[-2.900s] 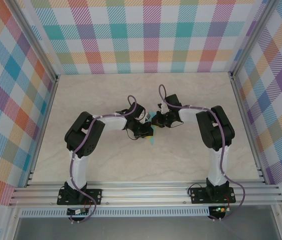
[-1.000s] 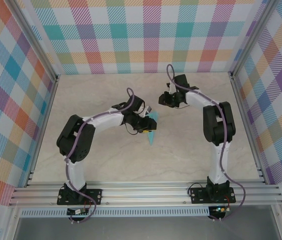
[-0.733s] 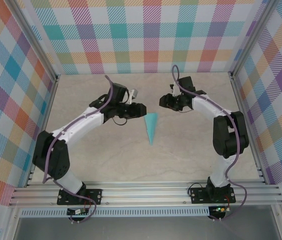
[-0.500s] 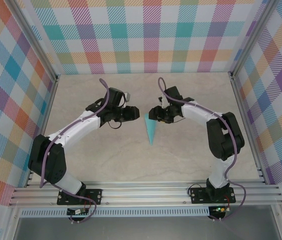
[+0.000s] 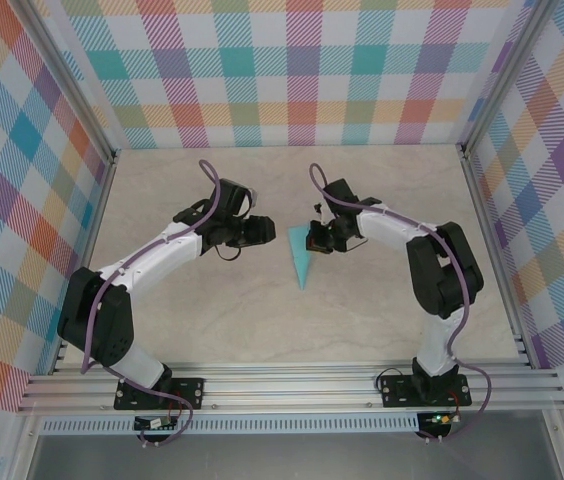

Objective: Fold a paper plane with a square sheet of paper (fold left side to right side)
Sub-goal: Turn over the paper at the center of the table.

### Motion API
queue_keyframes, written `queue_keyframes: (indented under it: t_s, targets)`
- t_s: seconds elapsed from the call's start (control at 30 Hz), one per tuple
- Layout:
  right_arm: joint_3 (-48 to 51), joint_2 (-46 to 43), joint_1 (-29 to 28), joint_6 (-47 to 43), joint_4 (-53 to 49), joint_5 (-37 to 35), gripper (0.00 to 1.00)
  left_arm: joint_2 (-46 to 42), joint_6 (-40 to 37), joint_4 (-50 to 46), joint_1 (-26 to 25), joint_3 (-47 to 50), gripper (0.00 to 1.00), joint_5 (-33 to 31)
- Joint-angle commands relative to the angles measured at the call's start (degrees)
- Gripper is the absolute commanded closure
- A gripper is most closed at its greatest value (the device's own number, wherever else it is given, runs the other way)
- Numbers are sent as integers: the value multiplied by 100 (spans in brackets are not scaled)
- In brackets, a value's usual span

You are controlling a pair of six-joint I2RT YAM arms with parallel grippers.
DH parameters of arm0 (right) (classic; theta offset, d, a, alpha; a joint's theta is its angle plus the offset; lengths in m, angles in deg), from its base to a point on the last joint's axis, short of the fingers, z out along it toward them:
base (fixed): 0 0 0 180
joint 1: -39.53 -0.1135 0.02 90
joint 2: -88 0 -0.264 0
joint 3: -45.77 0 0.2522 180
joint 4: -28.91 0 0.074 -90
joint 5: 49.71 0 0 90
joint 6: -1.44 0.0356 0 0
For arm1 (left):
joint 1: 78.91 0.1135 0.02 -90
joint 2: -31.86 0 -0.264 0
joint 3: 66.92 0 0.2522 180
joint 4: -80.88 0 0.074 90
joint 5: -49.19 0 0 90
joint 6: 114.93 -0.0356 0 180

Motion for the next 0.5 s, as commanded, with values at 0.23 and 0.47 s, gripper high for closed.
queue_keyframes:
  t_s: [0.23,0.47]
  targets:
    - [984,-546,751,-573,339,1105,99,-274,-173,-302,-1,18,49,-342]
    - [1122,-498,1163,-964,-10,540,78,-266,-185,-310,-1,27,49,-369]
